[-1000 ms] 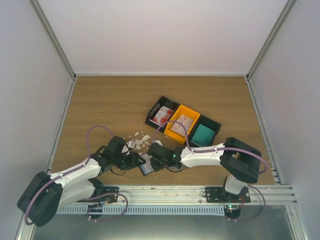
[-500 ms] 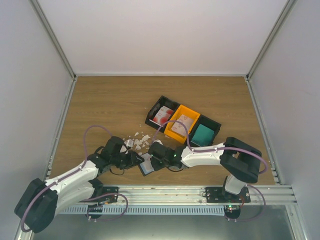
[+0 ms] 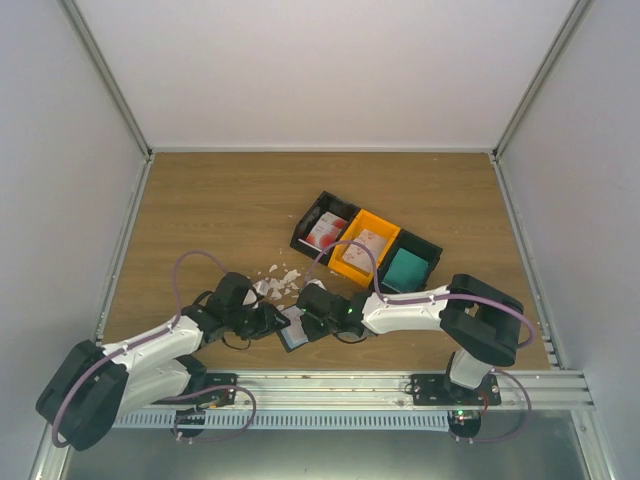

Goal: Put the credit cards into the card holder
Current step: Turn over the card slot in the card holder.

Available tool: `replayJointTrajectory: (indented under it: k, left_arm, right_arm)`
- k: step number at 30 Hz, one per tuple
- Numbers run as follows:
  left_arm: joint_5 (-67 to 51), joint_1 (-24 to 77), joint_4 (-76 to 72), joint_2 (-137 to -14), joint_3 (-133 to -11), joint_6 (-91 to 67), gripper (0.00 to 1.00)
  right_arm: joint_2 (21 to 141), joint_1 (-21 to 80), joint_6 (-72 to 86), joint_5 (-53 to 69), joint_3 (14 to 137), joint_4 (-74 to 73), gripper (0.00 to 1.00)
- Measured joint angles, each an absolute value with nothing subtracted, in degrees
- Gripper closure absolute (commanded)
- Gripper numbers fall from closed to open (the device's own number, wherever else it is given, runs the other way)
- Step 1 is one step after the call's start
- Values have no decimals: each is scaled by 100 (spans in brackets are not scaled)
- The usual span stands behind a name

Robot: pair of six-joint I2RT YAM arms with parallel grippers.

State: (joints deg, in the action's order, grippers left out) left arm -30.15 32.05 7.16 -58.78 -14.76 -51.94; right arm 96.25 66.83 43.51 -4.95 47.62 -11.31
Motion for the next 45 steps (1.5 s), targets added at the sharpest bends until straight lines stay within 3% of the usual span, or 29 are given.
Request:
replayJointTrajectory:
  k: [13, 24, 45]
  left_arm:
    - [-3081, 3177, 578, -6093, -1476, -5201, 61]
    - [-3148, 3177, 370, -6213, -1461, -5242, 67]
    - [-3791, 3173, -421, -6893, -1533, -5186, 66]
  right_arm:
    - [9625, 6678, 4351, -484, 4762, -1131, 91]
    - [9625, 6678, 4351, -482, 4762, -1122, 91]
    - [9155, 6657, 4381, -969, 4751, -1529, 86]
